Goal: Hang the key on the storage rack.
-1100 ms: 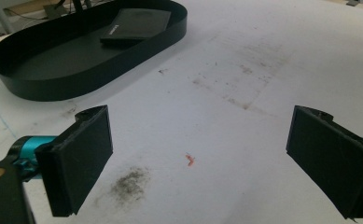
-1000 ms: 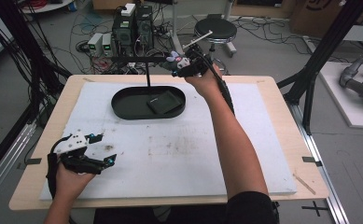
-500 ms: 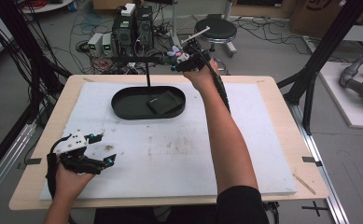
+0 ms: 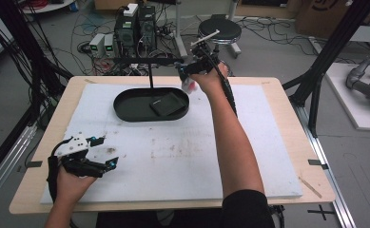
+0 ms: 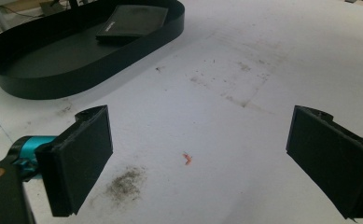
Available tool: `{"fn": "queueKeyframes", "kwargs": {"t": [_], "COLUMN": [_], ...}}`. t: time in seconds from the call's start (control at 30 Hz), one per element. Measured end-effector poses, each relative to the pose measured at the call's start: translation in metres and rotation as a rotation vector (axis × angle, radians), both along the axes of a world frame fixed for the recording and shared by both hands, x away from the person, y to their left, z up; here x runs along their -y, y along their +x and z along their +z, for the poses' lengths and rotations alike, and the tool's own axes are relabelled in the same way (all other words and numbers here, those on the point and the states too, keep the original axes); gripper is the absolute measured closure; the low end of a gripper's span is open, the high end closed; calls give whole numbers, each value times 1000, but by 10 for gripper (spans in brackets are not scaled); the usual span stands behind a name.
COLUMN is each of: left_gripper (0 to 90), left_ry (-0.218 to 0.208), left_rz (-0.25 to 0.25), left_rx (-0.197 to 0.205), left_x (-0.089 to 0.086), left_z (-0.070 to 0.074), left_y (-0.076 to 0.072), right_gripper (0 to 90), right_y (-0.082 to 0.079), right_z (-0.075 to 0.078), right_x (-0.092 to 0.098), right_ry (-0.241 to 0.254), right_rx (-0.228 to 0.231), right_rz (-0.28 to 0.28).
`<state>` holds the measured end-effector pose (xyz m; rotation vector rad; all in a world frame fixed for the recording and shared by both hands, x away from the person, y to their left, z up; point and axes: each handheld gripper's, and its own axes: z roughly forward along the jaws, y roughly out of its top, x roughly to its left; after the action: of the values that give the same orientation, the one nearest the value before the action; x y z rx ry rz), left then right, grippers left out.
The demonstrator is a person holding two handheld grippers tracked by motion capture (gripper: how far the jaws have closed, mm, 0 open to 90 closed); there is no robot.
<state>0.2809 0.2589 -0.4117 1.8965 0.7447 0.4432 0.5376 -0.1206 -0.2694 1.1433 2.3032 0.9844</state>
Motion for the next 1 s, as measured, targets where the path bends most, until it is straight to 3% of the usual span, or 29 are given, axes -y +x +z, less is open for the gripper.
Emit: {"fn": "queueKeyframes", "kwargs": {"t": [0.43, 0.73, 0.87, 0.93, 1.0], "left_gripper": [70, 70, 70, 70, 70], "left_ry": [3, 1, -3, -10, -8], "left_rz": [-8, -35, -52, -56, -64], "left_rx": [-1, 0, -5, -8, -7], "left_x": [4, 14, 19, 21, 23], "left_z": [0, 2, 2, 2, 2], "left_y": [1, 14, 21, 24, 28], "right_gripper": [222, 222, 219, 212, 213], "right_y": [-19, -49, -63, -69, -78], "right_z": [-4, -13, -15, -14, -15], "right_x": [30, 57, 65, 67, 72], "right_ry": [11, 27, 4, -12, -2], "right_rx": [30, 50, 42, 16, 43], "right_rz": [31, 69, 98, 125, 149]}}
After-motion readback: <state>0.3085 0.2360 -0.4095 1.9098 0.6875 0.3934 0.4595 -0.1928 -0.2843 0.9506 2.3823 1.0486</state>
